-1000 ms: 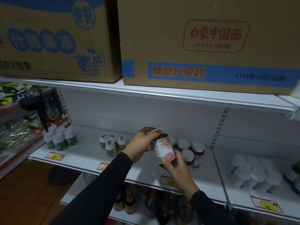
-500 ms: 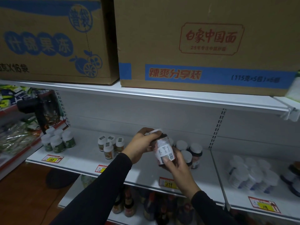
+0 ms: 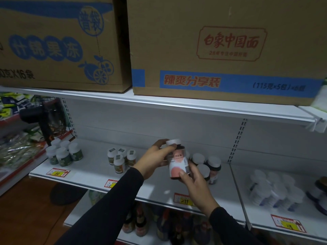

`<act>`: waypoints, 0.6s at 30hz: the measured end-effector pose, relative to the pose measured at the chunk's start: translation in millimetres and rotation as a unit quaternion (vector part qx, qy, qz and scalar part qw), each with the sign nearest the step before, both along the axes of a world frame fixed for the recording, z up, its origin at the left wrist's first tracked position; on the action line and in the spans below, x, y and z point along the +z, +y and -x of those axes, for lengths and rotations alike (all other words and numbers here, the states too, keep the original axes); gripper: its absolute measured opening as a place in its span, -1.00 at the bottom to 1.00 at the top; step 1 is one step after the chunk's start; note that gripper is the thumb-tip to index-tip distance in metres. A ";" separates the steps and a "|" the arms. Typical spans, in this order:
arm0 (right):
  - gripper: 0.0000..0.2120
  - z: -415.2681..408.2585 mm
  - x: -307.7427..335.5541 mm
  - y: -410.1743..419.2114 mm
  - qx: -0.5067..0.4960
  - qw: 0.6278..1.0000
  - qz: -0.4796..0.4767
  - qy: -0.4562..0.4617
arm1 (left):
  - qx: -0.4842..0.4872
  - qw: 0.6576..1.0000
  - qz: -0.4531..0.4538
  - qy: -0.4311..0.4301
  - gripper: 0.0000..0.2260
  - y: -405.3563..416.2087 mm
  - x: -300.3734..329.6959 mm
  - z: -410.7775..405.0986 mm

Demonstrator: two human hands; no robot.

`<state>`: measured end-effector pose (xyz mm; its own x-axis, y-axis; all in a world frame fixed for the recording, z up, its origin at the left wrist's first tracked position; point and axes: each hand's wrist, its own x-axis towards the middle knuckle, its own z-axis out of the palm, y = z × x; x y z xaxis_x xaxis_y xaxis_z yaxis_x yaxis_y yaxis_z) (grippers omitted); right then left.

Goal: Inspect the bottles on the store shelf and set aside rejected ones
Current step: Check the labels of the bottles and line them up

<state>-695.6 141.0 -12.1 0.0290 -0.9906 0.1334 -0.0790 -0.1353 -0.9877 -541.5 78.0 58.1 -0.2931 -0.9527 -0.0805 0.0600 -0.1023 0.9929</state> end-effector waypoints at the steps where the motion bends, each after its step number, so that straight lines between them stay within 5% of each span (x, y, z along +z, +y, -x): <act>1: -0.65 -0.1 -0.3 -0.6 0.000 1.000 -0.001 0.001 | -0.011 1.000 0.005 -0.007 -0.65 -0.2 -1.4 -1.3; 7: -0.60 1.8 4.6 0.0 0.013 1.000 0.017 0.003 | 0.007 1.000 0.002 -0.026 -0.52 -3.4 -10.7 -4.1; 11: -0.29 4.8 6.1 1.6 0.034 0.997 0.030 0.063 | 0.039 0.995 -0.089 -0.021 -0.56 -3.9 -11.3 -6.0; 18: -0.28 -2.3 7.4 3.6 0.036 0.995 0.050 0.083 | 0.079 0.977 -0.197 -0.001 -0.62 -2.9 -19.9 -7.6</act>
